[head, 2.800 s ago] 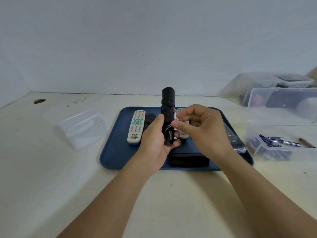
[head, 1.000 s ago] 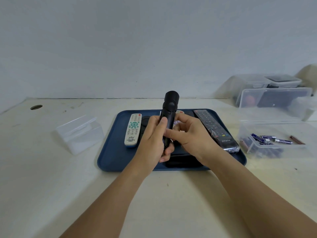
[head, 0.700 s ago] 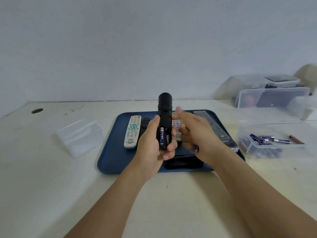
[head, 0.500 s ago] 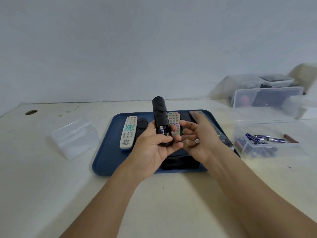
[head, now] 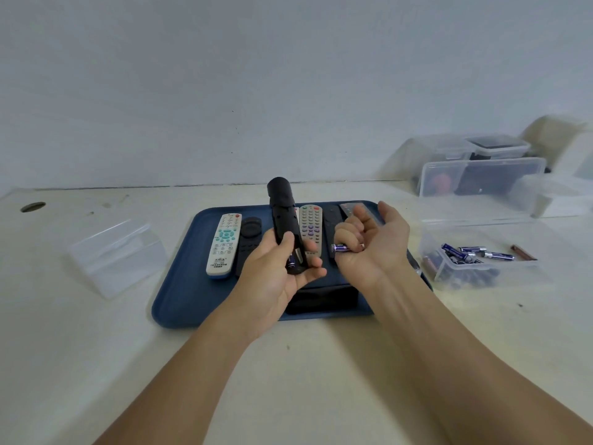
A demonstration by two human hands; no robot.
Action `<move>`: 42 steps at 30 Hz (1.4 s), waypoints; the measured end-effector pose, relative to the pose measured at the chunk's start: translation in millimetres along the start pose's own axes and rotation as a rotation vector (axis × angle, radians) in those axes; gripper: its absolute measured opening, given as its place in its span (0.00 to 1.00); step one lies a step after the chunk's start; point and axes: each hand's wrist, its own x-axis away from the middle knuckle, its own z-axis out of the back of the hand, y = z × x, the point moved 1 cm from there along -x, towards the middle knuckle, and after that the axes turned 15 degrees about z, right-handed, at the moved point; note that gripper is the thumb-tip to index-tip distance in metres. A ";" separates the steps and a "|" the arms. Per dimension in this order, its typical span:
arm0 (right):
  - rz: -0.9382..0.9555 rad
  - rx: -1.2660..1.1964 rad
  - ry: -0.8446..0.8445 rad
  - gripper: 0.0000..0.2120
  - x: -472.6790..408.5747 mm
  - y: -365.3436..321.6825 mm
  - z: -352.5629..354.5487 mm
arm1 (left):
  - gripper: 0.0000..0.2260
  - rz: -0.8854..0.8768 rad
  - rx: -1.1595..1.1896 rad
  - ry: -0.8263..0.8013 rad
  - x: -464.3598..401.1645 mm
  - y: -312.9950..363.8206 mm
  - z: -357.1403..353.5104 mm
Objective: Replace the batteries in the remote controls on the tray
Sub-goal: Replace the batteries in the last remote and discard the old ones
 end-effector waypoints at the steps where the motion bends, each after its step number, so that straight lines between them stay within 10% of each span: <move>1: -0.008 -0.040 -0.018 0.17 0.7 0.4 -0.6 | 0.08 -0.001 0.009 0.002 -0.1 -0.4 -0.1; 10: 0.167 0.377 -0.209 0.11 18.3 22.2 -7.7 | 0.11 -0.191 -0.201 0.074 -1.8 -10.6 2.0; 16: 0.629 1.194 -0.650 0.04 17.1 15.7 -5.5 | 0.07 -0.216 0.013 0.146 -3.1 9.8 10.2; 28: 1.171 1.502 -1.247 0.03 23.8 21.1 3.2 | 0.08 -0.167 0.222 0.177 -3.2 15.7 14.9; 42: 0.593 1.350 -1.106 0.07 8.7 11.2 8.1 | 0.14 -0.059 0.001 0.079 0.3 6.6 17.9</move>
